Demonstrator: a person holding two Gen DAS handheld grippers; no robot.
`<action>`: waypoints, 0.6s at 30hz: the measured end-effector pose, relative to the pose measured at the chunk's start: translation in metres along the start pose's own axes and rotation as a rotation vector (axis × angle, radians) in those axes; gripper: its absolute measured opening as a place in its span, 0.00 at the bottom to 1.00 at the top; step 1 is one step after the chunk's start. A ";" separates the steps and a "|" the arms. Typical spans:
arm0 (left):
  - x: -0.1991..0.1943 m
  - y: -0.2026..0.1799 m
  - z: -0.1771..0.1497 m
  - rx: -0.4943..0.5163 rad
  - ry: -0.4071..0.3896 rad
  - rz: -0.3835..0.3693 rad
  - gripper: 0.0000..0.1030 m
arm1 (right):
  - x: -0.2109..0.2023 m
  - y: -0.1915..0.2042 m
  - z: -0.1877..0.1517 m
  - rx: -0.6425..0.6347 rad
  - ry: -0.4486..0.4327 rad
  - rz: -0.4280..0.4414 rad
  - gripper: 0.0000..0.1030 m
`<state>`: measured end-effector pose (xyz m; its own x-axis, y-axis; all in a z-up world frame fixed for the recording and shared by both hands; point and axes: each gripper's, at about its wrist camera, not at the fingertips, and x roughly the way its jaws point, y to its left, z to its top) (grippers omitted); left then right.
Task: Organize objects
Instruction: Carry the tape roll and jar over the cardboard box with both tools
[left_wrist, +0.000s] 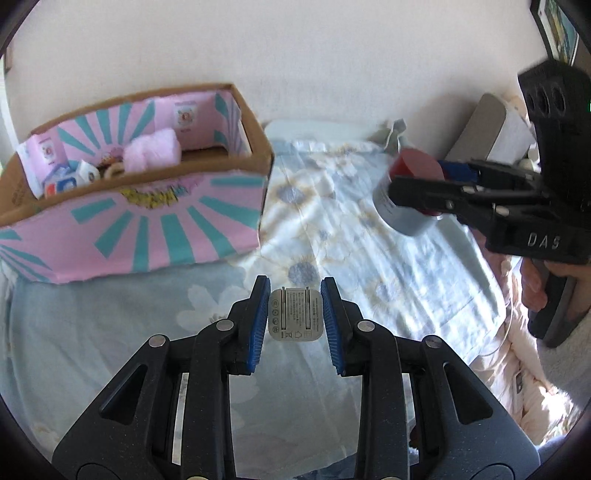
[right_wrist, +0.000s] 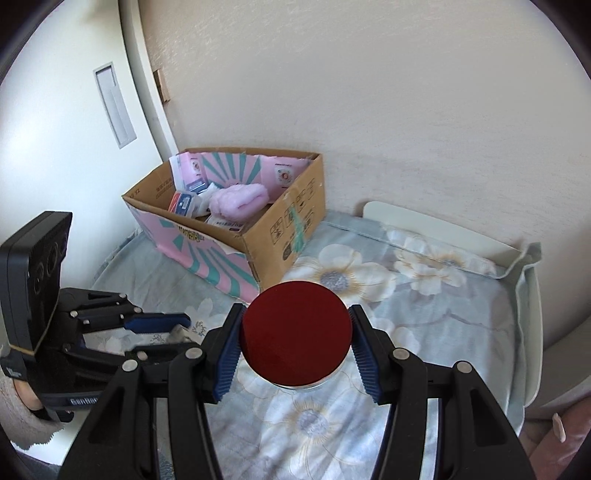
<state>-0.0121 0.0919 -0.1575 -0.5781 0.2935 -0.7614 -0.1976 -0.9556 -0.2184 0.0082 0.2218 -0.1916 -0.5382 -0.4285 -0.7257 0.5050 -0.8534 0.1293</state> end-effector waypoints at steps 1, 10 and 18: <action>-0.004 0.000 0.005 -0.002 -0.007 0.000 0.25 | -0.004 -0.001 0.001 0.007 -0.002 -0.003 0.50; -0.051 0.005 0.055 0.013 -0.080 -0.013 0.25 | -0.041 0.004 0.035 0.019 -0.045 -0.028 0.50; -0.087 0.039 0.109 0.027 -0.135 -0.003 0.25 | -0.049 0.021 0.089 0.029 -0.078 -0.052 0.50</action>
<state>-0.0562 0.0317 -0.0332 -0.6788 0.2985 -0.6710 -0.2193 -0.9544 -0.2027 -0.0149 0.1990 -0.0929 -0.6146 -0.4038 -0.6776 0.4557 -0.8830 0.1128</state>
